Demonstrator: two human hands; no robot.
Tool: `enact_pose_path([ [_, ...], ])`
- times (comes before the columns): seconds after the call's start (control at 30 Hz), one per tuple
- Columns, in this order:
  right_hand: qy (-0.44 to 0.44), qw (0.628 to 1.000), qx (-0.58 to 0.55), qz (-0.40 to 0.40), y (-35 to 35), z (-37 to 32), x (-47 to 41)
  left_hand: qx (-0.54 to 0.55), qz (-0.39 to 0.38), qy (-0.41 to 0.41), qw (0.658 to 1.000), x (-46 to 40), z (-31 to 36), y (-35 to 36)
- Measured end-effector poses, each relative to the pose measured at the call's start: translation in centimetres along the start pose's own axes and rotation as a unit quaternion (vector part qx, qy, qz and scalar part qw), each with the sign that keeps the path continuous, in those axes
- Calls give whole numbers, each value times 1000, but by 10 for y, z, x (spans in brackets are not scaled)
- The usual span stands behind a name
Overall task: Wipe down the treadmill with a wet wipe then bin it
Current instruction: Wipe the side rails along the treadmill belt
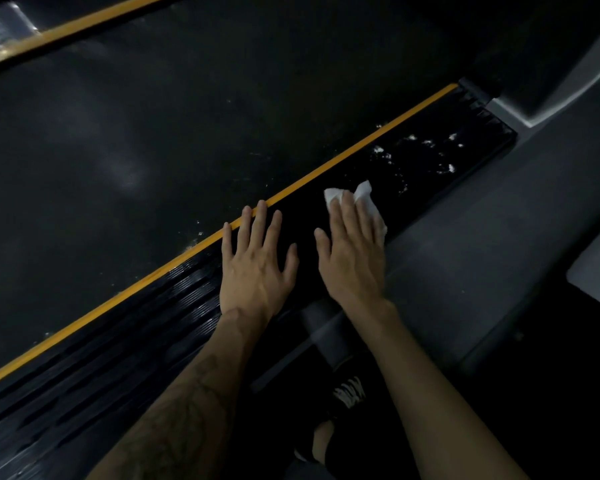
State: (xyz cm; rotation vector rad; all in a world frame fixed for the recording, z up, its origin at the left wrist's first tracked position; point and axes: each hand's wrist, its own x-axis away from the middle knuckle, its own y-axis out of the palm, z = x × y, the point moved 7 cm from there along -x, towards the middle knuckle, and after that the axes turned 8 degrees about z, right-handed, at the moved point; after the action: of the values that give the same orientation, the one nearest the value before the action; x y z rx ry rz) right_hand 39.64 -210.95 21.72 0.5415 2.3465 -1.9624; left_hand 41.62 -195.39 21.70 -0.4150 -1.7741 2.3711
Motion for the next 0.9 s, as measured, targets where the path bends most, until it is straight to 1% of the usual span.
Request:
enact_pose_path([
  [0.07, -19, 1000, -7, 4, 1, -10, -1, -1, 2, -2, 1000, -2, -1, 0],
  [0.13, -24, 1000, -5, -10, 4, -8, -18, -1, 5, -1, 1000, -2, -1, 0],
  [0.2, -8, 1000, 7, -27, 6, 2, -33, -2, 6, 1, 1000, -2, 0, 1],
  [0.3, 21, 999, 7, -26, 3, 5, -27, -1, 0, 1, 1000, -1, 0, 1],
  [0.4, -11, 1000, 4, -24, 4, -12, -14, 5, 0, 0, 1000, -2, 0, 0],
  [0.47, -26, 999, 2, -36, 5, -11, -26, 3, 3, 0, 1000, -2, 0, 0],
  [0.57, 4, 999, 1, -49, 3, 11, -43, -1, 3, 0, 1000, -2, -1, 1],
  [0.63, 18, 999, 4, -38, 0, 15, -34, 1, 2, 2, 1000, -2, -1, 1],
  [0.73, -14, 999, -4, -29, 0, -6, -15, 2, 3, 0, 1000, -2, -1, 1],
  [0.8, -33, 999, -4, -36, 4, -11, -23, 2, 4, -1, 1000, -3, 0, 1],
  [0.9, -16, 998, 15, -53, 6, 1, -43, -3, 6, 2, 1000, -3, 0, 1],
])
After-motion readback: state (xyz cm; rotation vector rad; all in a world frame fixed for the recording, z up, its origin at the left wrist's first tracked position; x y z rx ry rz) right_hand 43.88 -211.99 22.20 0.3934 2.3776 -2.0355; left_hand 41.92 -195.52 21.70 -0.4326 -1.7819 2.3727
